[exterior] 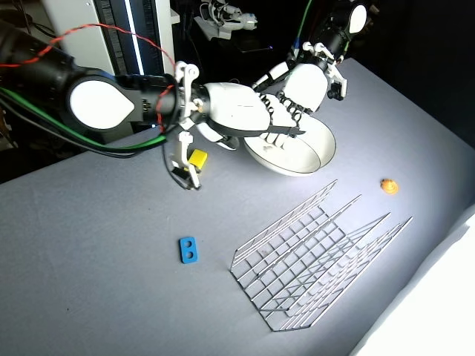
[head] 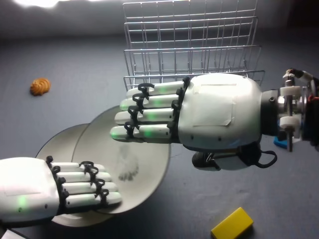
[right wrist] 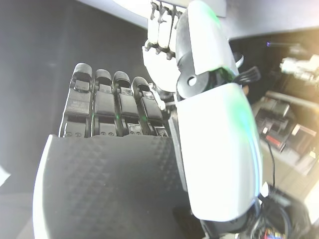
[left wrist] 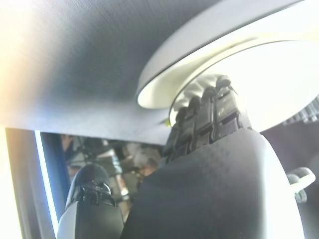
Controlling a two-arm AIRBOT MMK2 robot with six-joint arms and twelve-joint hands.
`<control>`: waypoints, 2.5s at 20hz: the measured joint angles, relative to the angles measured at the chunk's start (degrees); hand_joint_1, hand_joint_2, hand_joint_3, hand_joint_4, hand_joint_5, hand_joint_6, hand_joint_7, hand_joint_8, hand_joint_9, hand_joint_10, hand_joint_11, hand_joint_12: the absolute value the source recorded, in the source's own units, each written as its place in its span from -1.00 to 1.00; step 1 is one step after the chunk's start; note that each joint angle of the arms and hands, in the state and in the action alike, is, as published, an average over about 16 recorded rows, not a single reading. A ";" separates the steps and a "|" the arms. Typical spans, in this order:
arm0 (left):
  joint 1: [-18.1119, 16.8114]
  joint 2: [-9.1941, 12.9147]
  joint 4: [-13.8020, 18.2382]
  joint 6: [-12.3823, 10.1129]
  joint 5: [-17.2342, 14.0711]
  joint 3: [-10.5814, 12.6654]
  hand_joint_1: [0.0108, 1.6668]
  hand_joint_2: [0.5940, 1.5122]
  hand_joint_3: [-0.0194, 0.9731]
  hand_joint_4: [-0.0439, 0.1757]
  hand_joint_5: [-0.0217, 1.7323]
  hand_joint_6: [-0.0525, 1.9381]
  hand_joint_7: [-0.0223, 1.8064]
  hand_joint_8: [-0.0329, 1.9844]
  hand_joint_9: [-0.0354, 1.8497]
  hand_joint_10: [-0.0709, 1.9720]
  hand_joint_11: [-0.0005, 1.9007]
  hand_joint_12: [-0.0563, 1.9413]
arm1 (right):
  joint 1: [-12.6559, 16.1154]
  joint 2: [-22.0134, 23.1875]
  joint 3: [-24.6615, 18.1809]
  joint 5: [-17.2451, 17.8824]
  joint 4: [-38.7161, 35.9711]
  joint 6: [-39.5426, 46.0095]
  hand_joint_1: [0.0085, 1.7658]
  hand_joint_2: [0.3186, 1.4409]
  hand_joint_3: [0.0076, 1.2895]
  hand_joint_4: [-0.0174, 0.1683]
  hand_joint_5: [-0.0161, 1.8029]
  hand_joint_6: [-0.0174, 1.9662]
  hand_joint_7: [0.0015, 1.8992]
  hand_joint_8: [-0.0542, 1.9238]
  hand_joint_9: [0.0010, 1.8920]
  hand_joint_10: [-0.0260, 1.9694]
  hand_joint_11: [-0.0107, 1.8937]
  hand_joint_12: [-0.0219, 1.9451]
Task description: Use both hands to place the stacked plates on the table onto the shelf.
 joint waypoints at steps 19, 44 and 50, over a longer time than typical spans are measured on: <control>0.71 0.36 -2.41 -0.14 0.86 -0.21 -0.98 0.02 -0.92 -0.70 -0.99 -0.97 -0.99 -0.99 -0.99 -0.94 -0.99 -0.94 | 0.39 -14.13 11.74 -5.01 -3.06 -6.89 0.33 0.33 -0.98 -0.79 -0.96 -0.96 -0.98 -0.93 -0.99 -0.97 -0.97 -0.96; 1.54 1.27 -6.13 -0.22 0.21 -1.16 -0.98 0.05 -0.92 -0.68 -0.99 -0.97 -0.98 -0.98 -0.96 -0.94 -0.98 -0.93 | 1.18 -22.65 20.87 -3.61 -3.87 -9.51 0.23 0.39 -0.98 -0.85 -0.44 -0.93 -0.46 -0.93 -0.45 -0.92 -0.75 0.12; 1.30 1.42 -7.84 -0.24 -1.01 0.84 -0.98 0.06 -0.92 -0.60 -0.99 -0.96 -0.97 -0.98 -0.95 -0.93 -0.98 -0.93 | 1.53 -22.59 20.76 -1.88 -3.91 -9.63 0.22 0.32 -0.98 -0.89 -0.26 -0.73 -0.24 -0.75 -0.14 -0.91 -0.46 0.25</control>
